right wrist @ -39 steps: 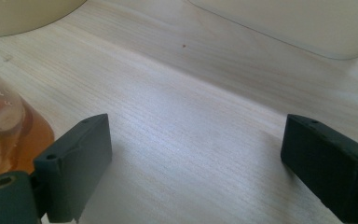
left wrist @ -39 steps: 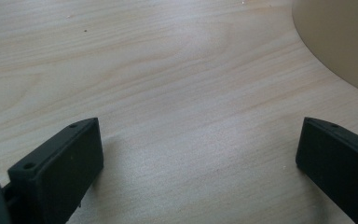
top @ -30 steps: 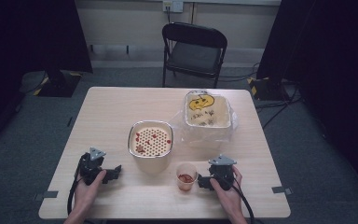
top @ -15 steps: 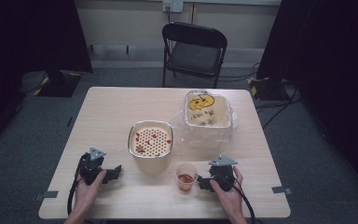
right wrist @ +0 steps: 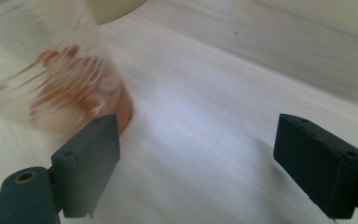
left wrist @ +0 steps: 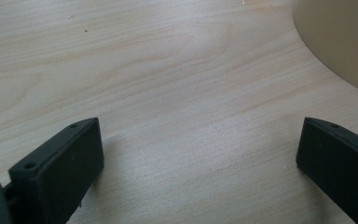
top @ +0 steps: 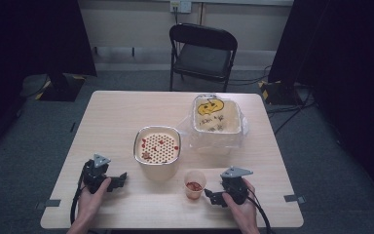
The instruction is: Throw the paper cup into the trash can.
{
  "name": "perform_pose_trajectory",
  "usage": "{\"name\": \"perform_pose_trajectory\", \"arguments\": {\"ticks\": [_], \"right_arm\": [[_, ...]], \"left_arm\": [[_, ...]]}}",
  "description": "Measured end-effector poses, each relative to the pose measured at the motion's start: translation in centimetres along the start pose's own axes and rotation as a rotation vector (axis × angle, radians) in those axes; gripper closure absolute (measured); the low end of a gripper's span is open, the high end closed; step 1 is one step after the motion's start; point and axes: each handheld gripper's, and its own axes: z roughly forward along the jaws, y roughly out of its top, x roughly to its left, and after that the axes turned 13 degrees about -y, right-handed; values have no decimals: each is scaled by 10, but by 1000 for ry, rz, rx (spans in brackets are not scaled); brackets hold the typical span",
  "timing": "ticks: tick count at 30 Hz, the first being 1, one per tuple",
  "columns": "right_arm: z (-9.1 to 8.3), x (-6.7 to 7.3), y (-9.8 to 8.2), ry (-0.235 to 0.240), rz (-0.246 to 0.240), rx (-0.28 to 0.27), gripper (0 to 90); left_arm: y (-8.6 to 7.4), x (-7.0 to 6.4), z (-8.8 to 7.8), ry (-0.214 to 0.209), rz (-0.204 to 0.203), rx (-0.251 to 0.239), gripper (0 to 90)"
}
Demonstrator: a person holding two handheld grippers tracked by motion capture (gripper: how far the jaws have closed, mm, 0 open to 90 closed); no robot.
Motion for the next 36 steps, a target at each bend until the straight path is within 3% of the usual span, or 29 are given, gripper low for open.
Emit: {"name": "perform_pose_trajectory", "arguments": {"ticks": [2,7,14,27,36], "right_arm": [[-4,2,-3,40,-15,-1,150],[-8,9,-3,83,-38,-16,153],[-1,24,1,147,-55,-15,148],[11,40,21,176,-67,-63,152],[16,46,31,187,-68,-119,216]], "left_arm": [[0,0,0,0,0,0,1],[0,0,0,1,0,0,1],[0,0,0,1,0,0,1],[0,0,0,0,0,0,1],[0,0,0,1,0,0,1]]}}
